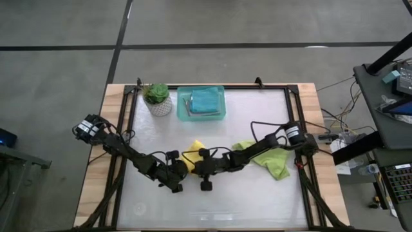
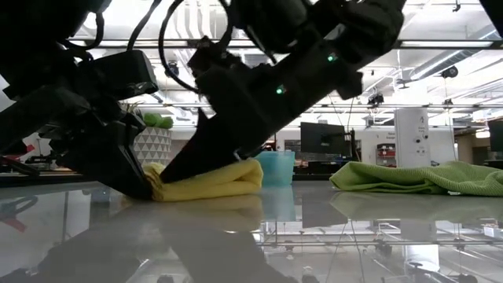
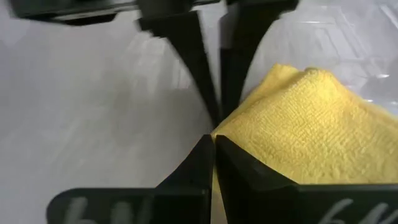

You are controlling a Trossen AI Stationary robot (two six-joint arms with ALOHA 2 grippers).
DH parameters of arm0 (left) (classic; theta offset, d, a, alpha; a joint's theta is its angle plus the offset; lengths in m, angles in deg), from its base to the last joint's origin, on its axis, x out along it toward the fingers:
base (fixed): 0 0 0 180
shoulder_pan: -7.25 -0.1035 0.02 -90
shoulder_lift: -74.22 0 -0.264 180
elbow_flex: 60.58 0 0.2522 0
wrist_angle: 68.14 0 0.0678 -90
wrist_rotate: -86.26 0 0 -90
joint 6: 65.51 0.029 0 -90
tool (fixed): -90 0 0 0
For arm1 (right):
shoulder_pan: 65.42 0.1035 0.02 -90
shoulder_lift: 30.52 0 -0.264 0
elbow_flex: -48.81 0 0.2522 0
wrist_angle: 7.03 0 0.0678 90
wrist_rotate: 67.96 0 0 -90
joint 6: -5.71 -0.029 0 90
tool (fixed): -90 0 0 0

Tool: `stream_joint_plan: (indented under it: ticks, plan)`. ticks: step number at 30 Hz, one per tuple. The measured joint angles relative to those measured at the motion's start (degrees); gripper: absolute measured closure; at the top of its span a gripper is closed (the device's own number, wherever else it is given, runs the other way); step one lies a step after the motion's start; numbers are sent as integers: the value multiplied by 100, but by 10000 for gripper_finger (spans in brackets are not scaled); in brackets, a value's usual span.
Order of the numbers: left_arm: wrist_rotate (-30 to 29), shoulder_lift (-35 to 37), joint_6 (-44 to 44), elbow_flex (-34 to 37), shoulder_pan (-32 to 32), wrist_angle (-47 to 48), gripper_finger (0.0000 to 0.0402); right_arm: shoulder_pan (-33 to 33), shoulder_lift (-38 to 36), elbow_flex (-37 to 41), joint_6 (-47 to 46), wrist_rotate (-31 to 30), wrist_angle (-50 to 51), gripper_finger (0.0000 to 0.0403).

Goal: Fold microfiber towels
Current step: Fold the yellow microfiber cloth

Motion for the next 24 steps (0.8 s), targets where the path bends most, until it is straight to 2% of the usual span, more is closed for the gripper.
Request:
stream_joint_plan:
  ticks: [8,16,24]
  plan:
    - [97,13,-11,2,0,6,396,-12,269,-333,-32,-19,114,382]
    - [405,273,1,-32,2,332,396,-36,258,-353,-36,-14,184,324]
    - [663,1034,85,-90,2,814,396,-37,256,-351,41,-12,214,275]
